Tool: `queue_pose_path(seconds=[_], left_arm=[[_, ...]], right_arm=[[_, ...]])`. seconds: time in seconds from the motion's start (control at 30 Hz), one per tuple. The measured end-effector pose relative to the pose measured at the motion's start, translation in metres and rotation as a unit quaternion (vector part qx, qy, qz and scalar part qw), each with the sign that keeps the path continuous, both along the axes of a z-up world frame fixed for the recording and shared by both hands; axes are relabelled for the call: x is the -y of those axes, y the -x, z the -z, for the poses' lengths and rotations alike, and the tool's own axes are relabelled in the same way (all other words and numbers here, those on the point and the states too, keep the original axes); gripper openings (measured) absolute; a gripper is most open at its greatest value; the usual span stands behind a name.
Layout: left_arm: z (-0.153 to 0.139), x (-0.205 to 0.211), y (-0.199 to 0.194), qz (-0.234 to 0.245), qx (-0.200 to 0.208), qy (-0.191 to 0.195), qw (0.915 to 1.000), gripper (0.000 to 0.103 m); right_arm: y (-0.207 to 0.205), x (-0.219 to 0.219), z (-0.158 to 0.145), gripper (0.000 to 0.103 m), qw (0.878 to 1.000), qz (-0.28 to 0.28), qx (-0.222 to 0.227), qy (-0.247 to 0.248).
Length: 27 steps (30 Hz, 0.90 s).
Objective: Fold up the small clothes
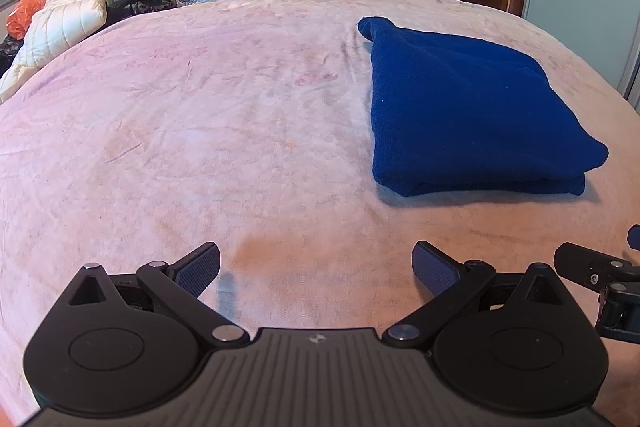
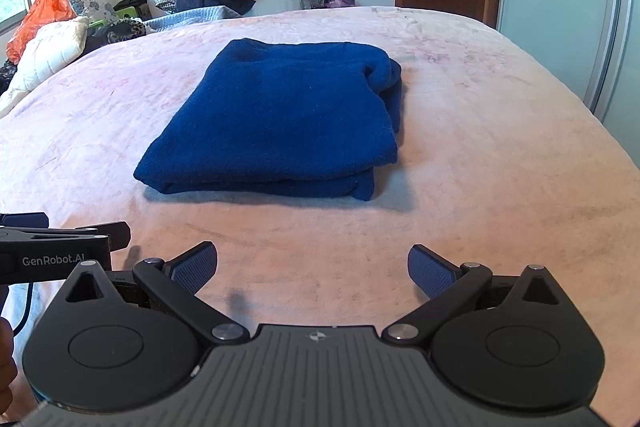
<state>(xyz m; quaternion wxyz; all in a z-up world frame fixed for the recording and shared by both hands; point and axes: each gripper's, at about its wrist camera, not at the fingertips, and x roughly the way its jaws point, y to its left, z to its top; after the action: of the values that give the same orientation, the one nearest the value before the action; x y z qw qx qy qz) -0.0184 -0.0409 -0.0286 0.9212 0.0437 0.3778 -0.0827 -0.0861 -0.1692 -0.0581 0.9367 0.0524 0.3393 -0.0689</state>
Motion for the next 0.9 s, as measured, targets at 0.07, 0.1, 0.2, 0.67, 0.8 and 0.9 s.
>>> queue_pose_path(seconds=[0.07,0.1,0.2,0.67,0.8,0.9], left_arm=[[-0.0001,-0.0001,0.0,0.0,0.0,0.0,1.0,0.103],[-0.0002,0.0,0.0,0.0,-0.001,0.0,1.0,0.103],[-0.0005,0.0003,-0.0001,-0.001,-0.001,0.0,1.0,0.103],[-0.0007,-0.001,-0.0014,-0.001,-0.002,0.001,1.0,0.103],[-0.0004,-0.0011,-0.002,-0.001,-0.004,0.0,1.0,0.103],[-0.0004,-0.0011,-0.0018,0.0,-0.004,0.0,1.0,0.103]], right_arm=[[0.0,-0.0007,0.0,0.102,1.0,0.0,0.0,0.002],[0.0,-0.001,0.0002,0.102,1.0,0.0,0.0,0.003],[-0.0001,-0.0013,0.0005,0.102,1.0,-0.001,0.0,0.003],[-0.0011,-0.0001,0.0019,0.102,1.0,-0.001,0.0,0.0],[-0.0012,-0.0005,0.0019,0.102,1.0,-0.002,0.0,0.0],[-0.0008,-0.0006,0.0014,0.102,1.0,-0.002,0.002,0.001]])
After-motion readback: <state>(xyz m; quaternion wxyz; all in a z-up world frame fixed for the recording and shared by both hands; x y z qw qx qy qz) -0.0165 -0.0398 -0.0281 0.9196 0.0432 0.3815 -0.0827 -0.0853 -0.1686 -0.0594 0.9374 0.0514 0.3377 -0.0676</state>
